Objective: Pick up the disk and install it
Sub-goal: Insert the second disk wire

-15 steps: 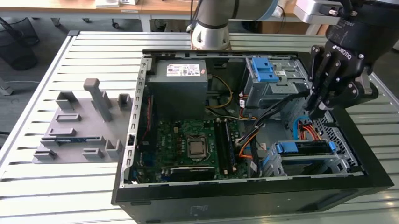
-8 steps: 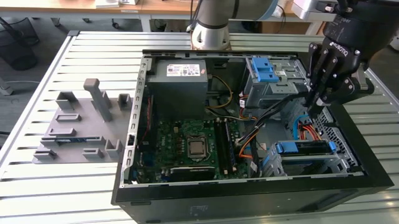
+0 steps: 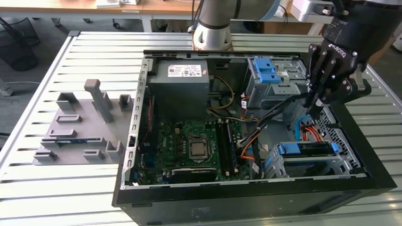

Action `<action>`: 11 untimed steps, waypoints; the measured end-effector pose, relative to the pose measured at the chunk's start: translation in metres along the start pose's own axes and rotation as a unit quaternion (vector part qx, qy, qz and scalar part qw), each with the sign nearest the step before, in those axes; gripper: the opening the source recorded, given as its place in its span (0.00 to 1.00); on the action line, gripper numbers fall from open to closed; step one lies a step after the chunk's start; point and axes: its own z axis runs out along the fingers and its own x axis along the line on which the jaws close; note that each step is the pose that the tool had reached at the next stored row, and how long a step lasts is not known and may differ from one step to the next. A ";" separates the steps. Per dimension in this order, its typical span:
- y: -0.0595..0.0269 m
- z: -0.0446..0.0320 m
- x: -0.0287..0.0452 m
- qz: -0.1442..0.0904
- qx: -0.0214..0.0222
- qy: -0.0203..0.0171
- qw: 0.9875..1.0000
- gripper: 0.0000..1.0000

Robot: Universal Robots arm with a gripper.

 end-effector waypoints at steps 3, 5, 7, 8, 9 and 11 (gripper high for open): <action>0.0000 0.0027 -0.0006 0.000 0.001 0.004 1.000 0.25; 0.0000 0.0038 -0.0008 0.000 0.001 0.012 1.000 0.25; 0.0000 0.0047 -0.0009 0.001 0.003 0.022 1.000 0.25; -0.0001 0.0053 -0.0010 0.001 0.004 0.026 1.000 0.25; -0.0001 0.0059 -0.0011 0.001 0.004 0.031 1.000 0.25; -0.0001 0.0071 -0.0013 0.002 0.006 0.038 0.999 0.25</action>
